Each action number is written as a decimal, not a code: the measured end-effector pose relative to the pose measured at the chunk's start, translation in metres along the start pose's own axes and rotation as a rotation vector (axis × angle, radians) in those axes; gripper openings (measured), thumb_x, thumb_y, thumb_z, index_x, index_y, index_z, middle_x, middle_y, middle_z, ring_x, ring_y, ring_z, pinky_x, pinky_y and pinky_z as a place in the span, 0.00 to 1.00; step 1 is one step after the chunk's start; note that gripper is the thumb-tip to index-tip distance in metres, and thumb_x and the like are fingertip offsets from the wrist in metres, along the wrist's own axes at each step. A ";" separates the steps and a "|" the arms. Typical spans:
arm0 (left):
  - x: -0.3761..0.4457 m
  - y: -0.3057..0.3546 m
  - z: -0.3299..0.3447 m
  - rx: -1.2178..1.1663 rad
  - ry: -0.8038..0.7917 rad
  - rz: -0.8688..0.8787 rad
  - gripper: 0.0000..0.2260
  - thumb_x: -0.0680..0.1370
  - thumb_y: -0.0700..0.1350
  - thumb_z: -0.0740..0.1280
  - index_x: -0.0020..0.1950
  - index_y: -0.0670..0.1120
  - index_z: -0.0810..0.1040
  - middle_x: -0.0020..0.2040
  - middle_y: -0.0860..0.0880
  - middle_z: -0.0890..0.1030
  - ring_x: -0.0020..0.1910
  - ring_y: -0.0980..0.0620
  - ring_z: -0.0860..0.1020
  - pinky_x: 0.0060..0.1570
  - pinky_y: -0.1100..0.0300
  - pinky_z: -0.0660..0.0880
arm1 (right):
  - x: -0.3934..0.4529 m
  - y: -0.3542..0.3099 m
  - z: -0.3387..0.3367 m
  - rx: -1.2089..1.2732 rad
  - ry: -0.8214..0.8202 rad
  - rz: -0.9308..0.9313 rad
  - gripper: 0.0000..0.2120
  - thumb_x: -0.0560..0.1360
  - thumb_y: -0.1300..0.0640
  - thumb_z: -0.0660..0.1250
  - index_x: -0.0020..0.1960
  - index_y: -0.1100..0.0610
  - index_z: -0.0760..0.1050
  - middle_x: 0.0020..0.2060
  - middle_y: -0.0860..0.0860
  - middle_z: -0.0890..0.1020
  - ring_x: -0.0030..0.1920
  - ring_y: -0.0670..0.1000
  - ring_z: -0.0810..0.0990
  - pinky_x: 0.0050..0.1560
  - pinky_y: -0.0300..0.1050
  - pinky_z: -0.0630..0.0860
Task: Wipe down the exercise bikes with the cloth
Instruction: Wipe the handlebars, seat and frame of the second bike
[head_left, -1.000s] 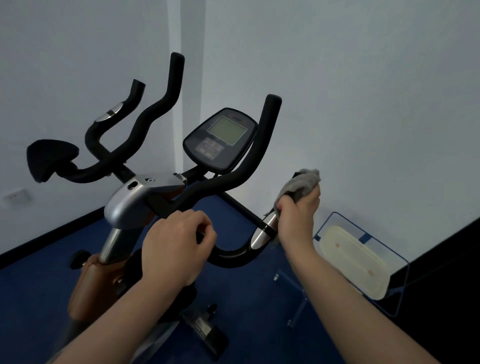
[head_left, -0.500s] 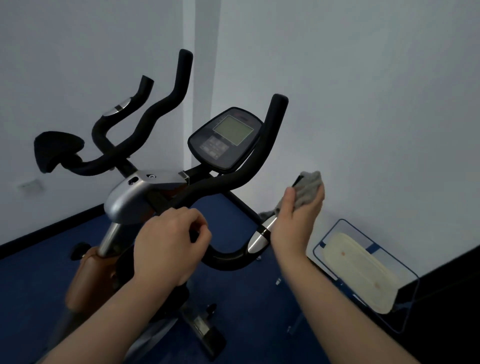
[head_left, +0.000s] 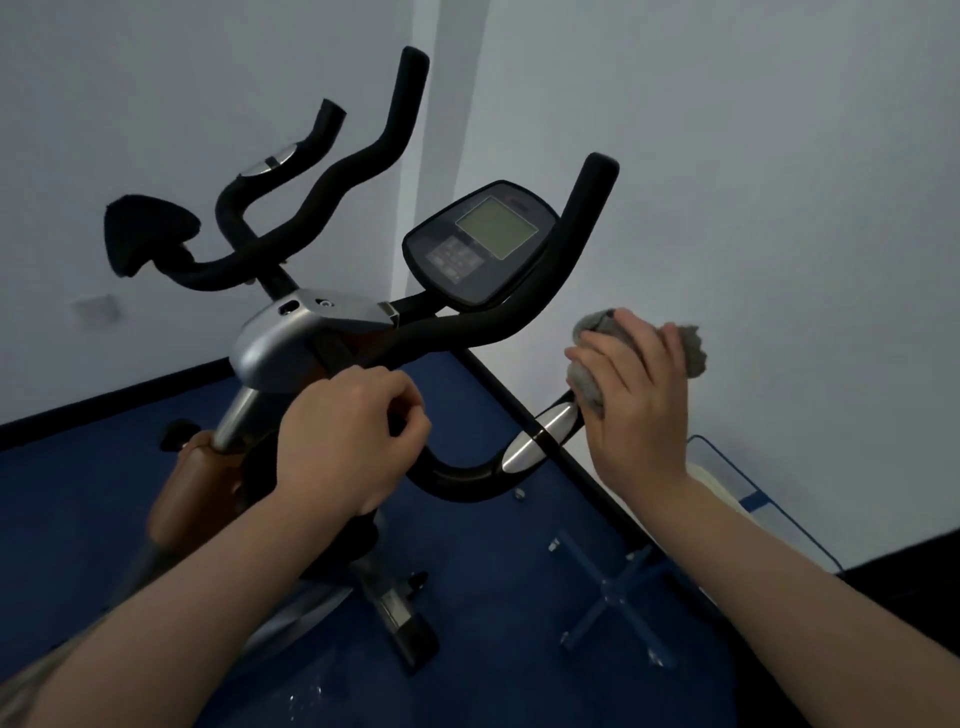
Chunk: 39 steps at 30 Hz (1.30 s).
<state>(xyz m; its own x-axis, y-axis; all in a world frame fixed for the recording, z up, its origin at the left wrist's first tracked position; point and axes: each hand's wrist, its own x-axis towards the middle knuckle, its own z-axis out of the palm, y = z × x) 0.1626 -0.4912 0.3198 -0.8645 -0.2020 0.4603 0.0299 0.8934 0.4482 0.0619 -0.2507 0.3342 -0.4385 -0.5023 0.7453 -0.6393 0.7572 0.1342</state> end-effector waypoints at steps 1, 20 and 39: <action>0.000 0.000 0.000 0.000 0.003 0.000 0.03 0.73 0.49 0.69 0.40 0.54 0.80 0.36 0.58 0.78 0.36 0.55 0.75 0.33 0.60 0.66 | 0.004 0.000 -0.002 -0.012 0.011 -0.029 0.10 0.76 0.62 0.67 0.55 0.63 0.82 0.56 0.56 0.82 0.66 0.59 0.72 0.72 0.61 0.60; -0.001 -0.001 0.000 -0.014 0.020 0.010 0.05 0.75 0.49 0.66 0.41 0.52 0.80 0.36 0.57 0.78 0.36 0.56 0.75 0.36 0.60 0.67 | 0.019 -0.015 -0.026 0.040 -0.383 -0.171 0.18 0.79 0.43 0.60 0.56 0.52 0.83 0.58 0.47 0.83 0.67 0.51 0.74 0.75 0.57 0.51; -0.005 -0.006 -0.001 -0.121 0.090 0.071 0.09 0.76 0.50 0.61 0.42 0.51 0.80 0.36 0.56 0.78 0.36 0.55 0.75 0.37 0.56 0.71 | -0.008 -0.059 -0.008 0.056 -0.334 -0.286 0.14 0.79 0.47 0.60 0.47 0.53 0.80 0.44 0.48 0.82 0.48 0.52 0.80 0.61 0.54 0.70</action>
<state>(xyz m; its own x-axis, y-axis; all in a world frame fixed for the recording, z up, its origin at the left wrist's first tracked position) 0.1670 -0.4957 0.3158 -0.8096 -0.1801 0.5587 0.1543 0.8530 0.4987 0.1084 -0.2877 0.3259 -0.4130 -0.8028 0.4300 -0.7940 0.5487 0.2617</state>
